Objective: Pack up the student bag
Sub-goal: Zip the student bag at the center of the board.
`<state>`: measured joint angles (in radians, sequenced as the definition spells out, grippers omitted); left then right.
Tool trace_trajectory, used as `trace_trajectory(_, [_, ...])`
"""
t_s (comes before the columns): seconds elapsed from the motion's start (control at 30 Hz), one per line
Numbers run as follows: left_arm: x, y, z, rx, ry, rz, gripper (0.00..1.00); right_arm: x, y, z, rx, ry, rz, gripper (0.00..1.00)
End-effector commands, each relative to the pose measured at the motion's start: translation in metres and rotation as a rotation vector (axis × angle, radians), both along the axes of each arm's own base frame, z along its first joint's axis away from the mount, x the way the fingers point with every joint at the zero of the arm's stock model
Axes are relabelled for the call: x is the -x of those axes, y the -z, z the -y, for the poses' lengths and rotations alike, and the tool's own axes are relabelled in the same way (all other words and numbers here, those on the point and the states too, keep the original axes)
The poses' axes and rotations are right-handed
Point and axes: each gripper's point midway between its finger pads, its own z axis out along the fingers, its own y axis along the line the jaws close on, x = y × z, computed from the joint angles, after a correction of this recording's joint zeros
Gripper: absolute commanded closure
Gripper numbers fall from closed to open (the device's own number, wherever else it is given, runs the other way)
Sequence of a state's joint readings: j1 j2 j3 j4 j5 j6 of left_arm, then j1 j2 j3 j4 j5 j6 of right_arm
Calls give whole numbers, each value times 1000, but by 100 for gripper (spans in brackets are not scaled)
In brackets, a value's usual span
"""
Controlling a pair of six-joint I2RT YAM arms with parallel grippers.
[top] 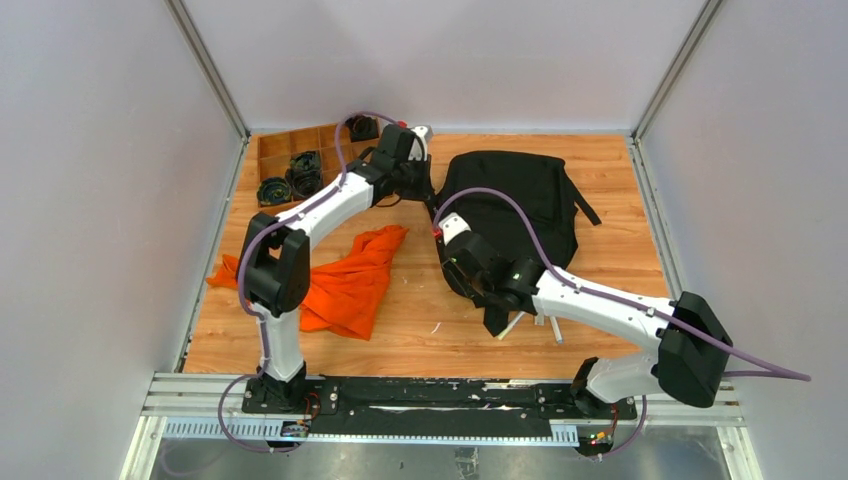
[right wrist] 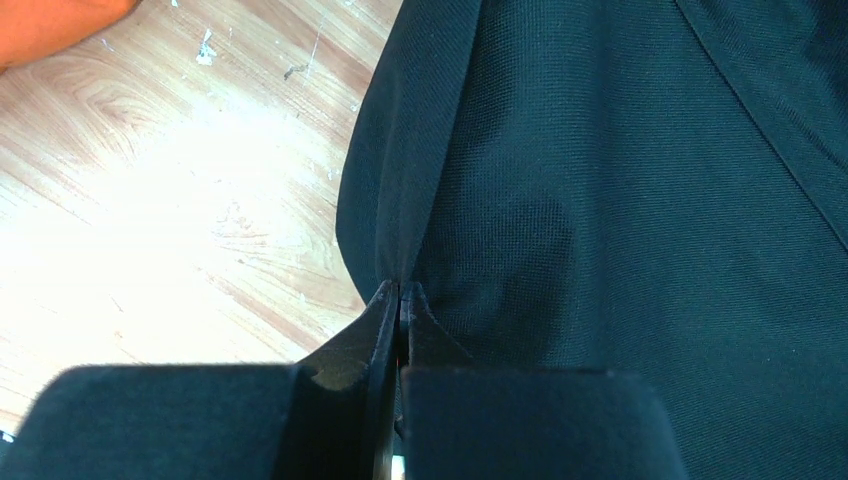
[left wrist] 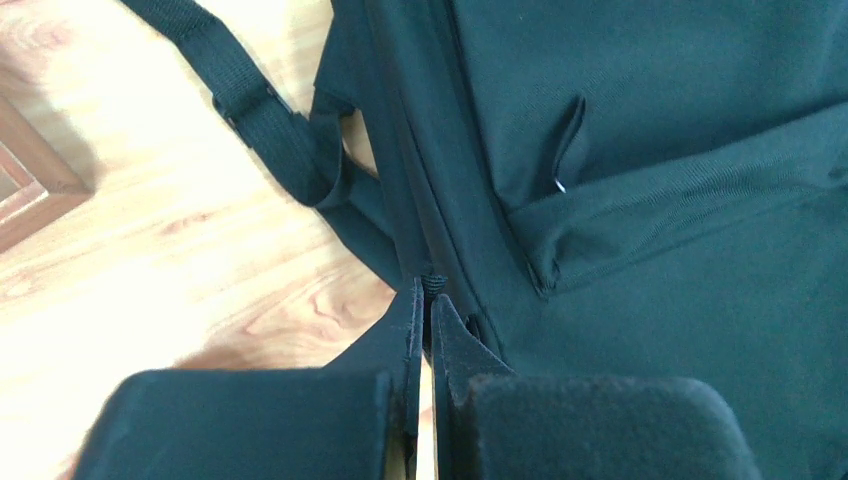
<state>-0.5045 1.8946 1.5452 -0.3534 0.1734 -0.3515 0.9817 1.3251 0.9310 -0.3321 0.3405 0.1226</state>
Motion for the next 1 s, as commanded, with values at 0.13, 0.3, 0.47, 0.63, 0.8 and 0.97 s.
trace_trajectory(0.13, [-71, -9, 0, 66, -68, 107, 100, 20, 6, 0, -15, -32, -48, 100])
trace_trajectory(0.3, [-93, -3, 8, 113, -75, 120, 100, 22, 7, -5, -10, -47, -62, 100])
trace_trajectory(0.47, [-98, -29, -16, 177, -136, 176, 100, 19, 4, -12, -20, -45, -65, 100])
trace_trajectory(0.63, [-97, -58, -61, 158, -211, 232, 100, 6, -2, -28, -23, -63, -34, 100])
trace_trajectory(0.8, [-89, -72, -107, 208, -298, 262, 100, -6, -5, -46, -18, -85, -16, 100])
trace_trajectory(0.97, [-73, -62, -124, 186, -308, 212, 100, -5, -3, -55, -33, -94, -37, 100])
